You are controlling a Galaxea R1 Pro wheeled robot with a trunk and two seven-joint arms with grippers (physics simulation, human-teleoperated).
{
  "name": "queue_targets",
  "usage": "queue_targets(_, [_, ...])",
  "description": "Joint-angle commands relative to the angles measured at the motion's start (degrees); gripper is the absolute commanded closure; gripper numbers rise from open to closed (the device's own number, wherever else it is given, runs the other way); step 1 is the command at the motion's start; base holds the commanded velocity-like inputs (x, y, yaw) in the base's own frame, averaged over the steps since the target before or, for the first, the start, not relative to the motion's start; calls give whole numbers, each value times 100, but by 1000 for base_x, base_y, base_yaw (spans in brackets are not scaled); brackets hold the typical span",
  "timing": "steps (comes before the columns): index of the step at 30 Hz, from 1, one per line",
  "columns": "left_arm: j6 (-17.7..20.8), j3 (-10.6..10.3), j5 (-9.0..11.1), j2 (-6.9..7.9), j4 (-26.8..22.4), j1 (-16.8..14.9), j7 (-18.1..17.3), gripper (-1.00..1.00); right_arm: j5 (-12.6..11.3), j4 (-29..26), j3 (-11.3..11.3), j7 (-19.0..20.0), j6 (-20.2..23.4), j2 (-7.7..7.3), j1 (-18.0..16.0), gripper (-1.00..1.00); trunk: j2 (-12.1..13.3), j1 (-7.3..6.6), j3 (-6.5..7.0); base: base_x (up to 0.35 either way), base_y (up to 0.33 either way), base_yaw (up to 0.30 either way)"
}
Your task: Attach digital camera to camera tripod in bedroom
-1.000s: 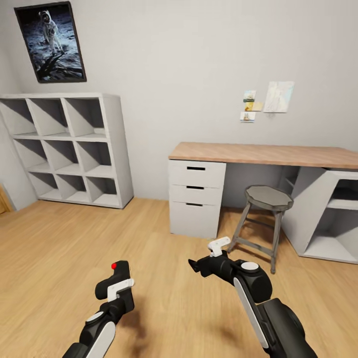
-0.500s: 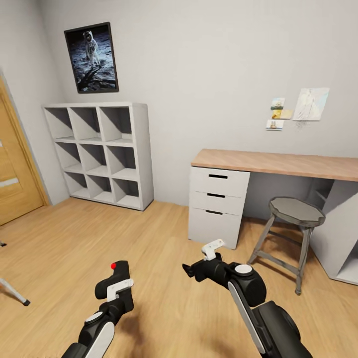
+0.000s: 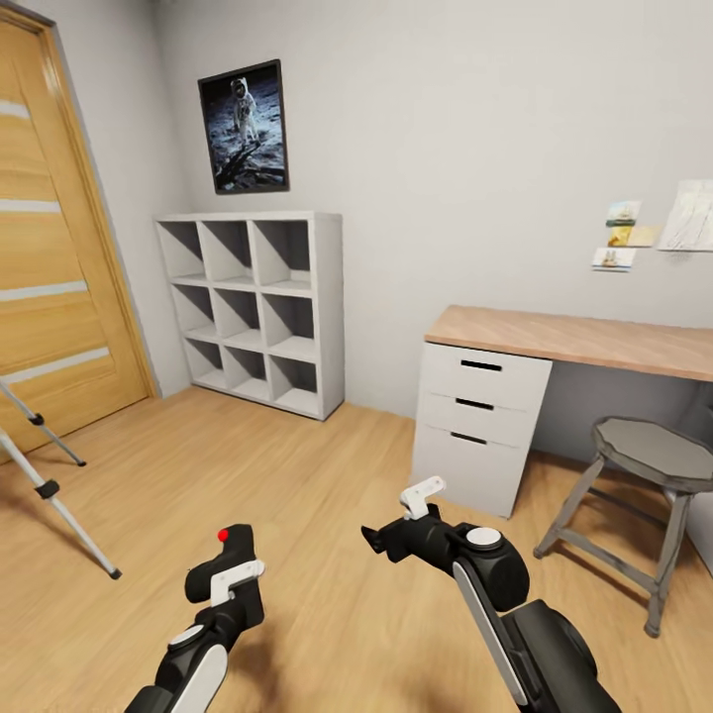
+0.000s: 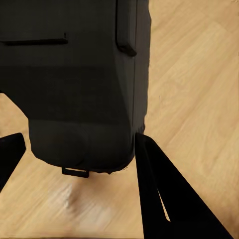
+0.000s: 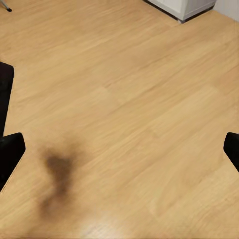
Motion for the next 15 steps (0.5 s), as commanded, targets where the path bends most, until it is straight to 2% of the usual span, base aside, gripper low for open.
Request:
queue_targets(1, [16,-18,31,8,-3,-4,56,100,1,-7,-3,12,29,2,-3,-100,39,-24,12,0,0,286])
queue_targets(12, [-22,24,29,15,17,116,94,100,3,-7,-55,5,29,5,-3,-100,480,-265,210,0,0,286])
queue_targets(15, [-50,92,29,18,20,138,100,100,1,-7,-62,4,34,5,-3,-100,600,-331,264,0,0,286])
